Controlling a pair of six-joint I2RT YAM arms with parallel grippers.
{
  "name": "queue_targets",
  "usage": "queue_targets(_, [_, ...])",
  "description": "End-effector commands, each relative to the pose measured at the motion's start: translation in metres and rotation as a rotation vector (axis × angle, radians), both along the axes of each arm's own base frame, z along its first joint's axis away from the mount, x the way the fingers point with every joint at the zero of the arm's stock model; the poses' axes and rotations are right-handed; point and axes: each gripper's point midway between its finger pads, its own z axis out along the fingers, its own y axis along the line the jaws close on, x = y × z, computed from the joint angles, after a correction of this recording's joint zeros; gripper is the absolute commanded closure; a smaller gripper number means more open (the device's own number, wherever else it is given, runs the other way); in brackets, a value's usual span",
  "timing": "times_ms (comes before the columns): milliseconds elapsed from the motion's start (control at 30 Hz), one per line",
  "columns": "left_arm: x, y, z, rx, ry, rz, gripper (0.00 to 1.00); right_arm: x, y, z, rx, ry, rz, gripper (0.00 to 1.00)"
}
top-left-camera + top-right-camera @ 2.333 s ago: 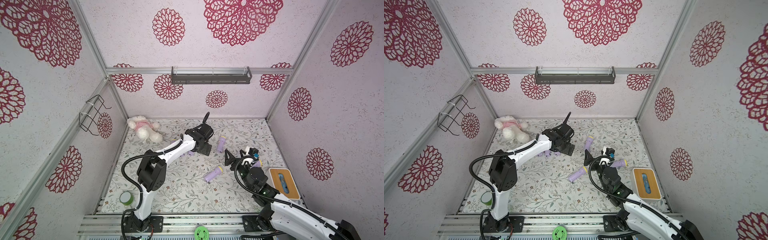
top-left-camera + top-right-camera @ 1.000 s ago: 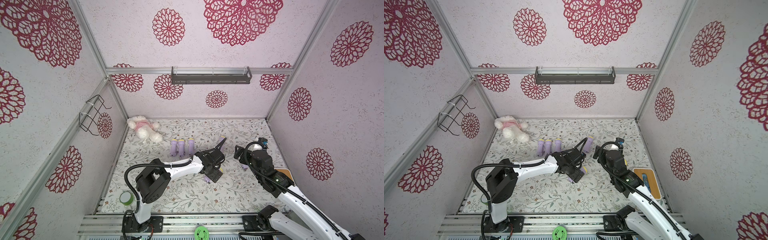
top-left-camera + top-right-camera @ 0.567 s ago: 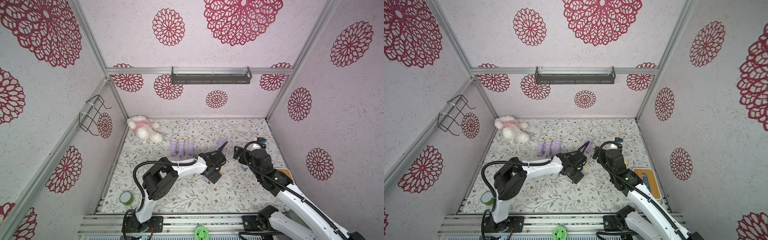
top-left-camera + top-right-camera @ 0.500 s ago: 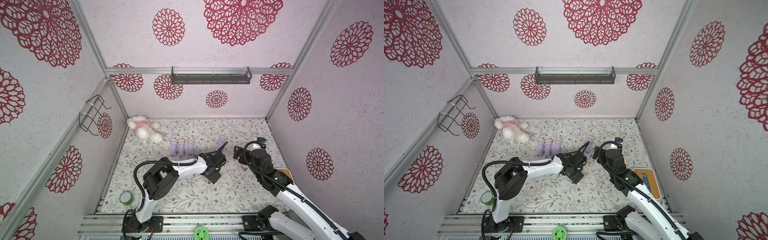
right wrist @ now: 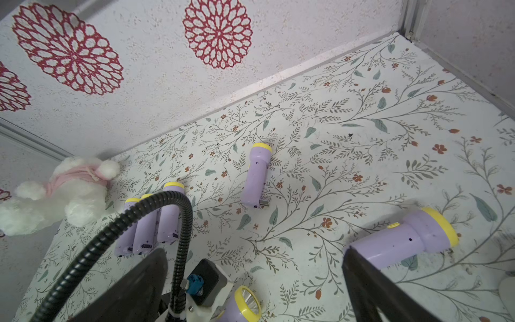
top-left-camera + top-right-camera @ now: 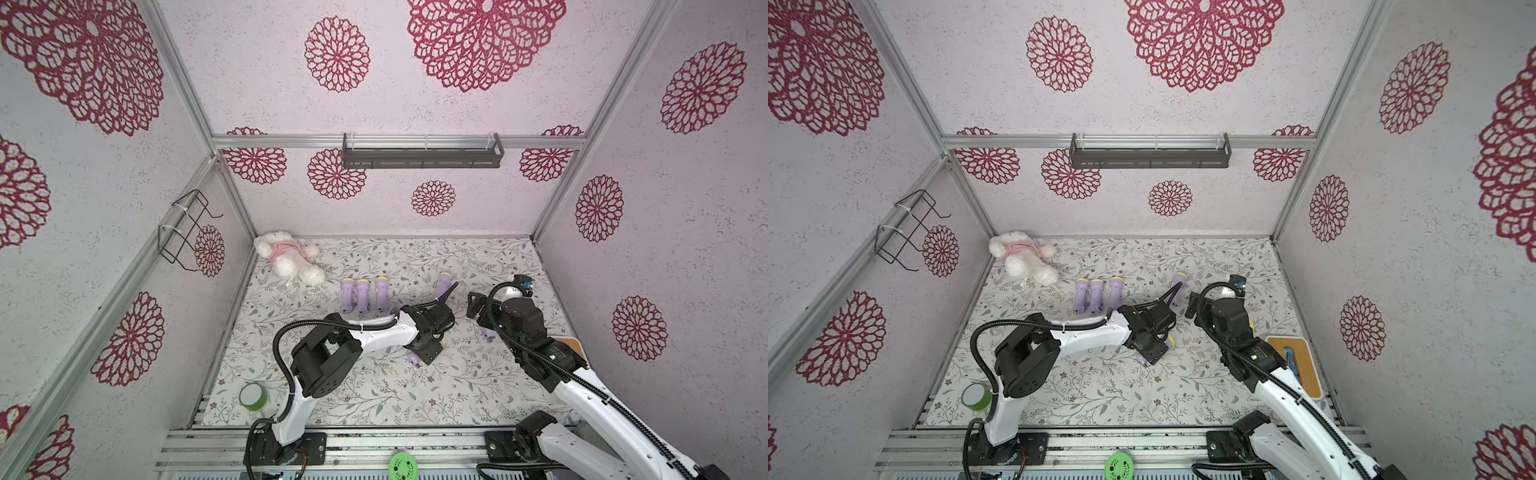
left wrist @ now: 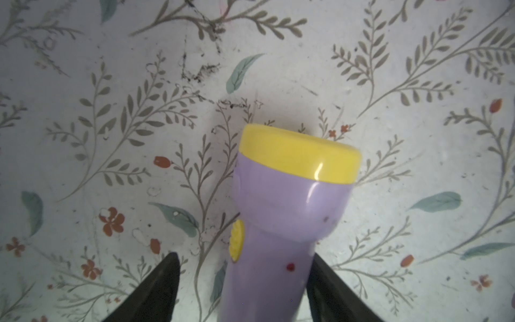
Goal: Close the plug at the bottom of the flashlight
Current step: Pick up the flashlight from the center of the board.
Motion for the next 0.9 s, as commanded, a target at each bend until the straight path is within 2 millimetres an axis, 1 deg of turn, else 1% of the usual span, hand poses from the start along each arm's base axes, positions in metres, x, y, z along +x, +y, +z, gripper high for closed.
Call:
queue_targets(0, [-0.003, -0.001, -0.005, 0.028, 0.003, -0.023, 0.28, 0.002, -0.002, 0.011, 0.031, -0.037, -0.014, 0.01])
queue_targets(400, [-0.007, 0.001, -0.011, 0.053, 0.012, -0.037, 0.34, 0.003, -0.002, 0.010, 0.036, -0.035, -0.012, 0.01])
queue_targets(867, [-0.007, 0.002, -0.015, 0.074, 0.014, -0.041, 0.42, 0.004, -0.002, 0.008, 0.040, -0.031, -0.014, 0.01])
